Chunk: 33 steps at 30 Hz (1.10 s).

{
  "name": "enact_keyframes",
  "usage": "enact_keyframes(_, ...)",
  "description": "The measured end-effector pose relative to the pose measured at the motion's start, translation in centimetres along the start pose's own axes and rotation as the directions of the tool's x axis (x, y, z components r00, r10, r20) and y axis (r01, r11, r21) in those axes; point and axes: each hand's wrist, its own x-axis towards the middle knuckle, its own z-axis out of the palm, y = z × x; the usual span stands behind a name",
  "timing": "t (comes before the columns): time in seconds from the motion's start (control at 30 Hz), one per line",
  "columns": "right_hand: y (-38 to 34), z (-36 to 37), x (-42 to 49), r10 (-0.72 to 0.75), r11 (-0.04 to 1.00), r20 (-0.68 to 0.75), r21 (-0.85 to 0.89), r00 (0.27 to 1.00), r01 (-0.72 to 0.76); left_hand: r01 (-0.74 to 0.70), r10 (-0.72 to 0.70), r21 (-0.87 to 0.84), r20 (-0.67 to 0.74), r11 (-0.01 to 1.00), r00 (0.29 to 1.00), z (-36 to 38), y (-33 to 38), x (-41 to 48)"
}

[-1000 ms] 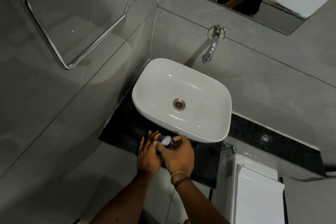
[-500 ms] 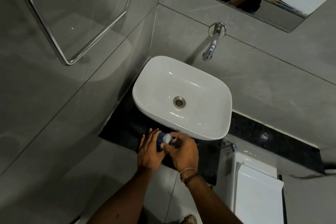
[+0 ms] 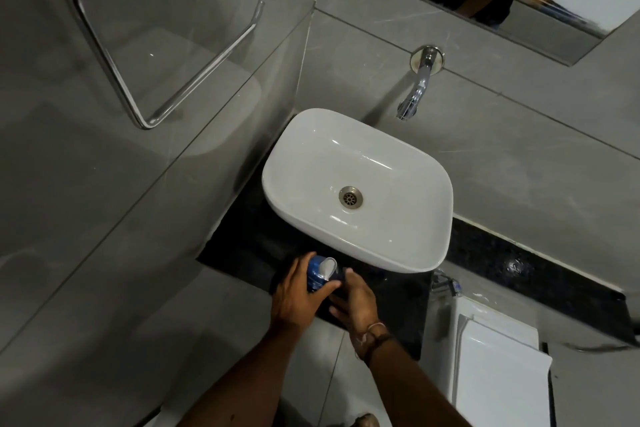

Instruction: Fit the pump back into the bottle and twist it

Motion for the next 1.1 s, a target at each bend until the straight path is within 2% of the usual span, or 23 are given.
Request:
enact_keyframes(0.07,0.4,0.3,0.3,0.027,0.999,0.041,0.033,0.999,-0.029,-0.016,0.016,-0.02,-0.007,1.0,1.0,0.0,0.0,0.0)
enact_keyframes(0.17,0.4,1.0,0.6,-0.003,0.995,0.003,0.097,1.0,0.002,-0.006,0.007,-0.03,0.004,1.0,1.0,-0.3,0.2,0.1)
enact_keyframes(0.33,0.1,3.3,1.4,-0.035,0.996,0.012,0.085,0.999,0.034,-0.015,0.014,-0.035,-0.033,0.999,0.999,-2.6,-0.1,0.6)
enact_keyframes(0.6,-1.8,11.8,1.4,-0.043,0.998,0.14,0.044,0.989,0.038,-0.013,0.003,-0.055,-0.18,0.998,0.984,-10.1,-2.2,3.8)
enact_keyframes(0.73,-1.6,14.8,2.3,-0.027,1.0,0.135,0.011,0.99,0.026,-0.008,-0.003,-0.052,-0.195,0.999,0.981,-11.7,-4.0,5.0)
enact_keyframes(1.1,-0.6,15.5,3.2,-0.055,0.998,0.114,0.032,0.992,0.052,-0.01,-0.012,-0.11,-0.202,0.994,0.979,-11.6,-5.4,5.8)
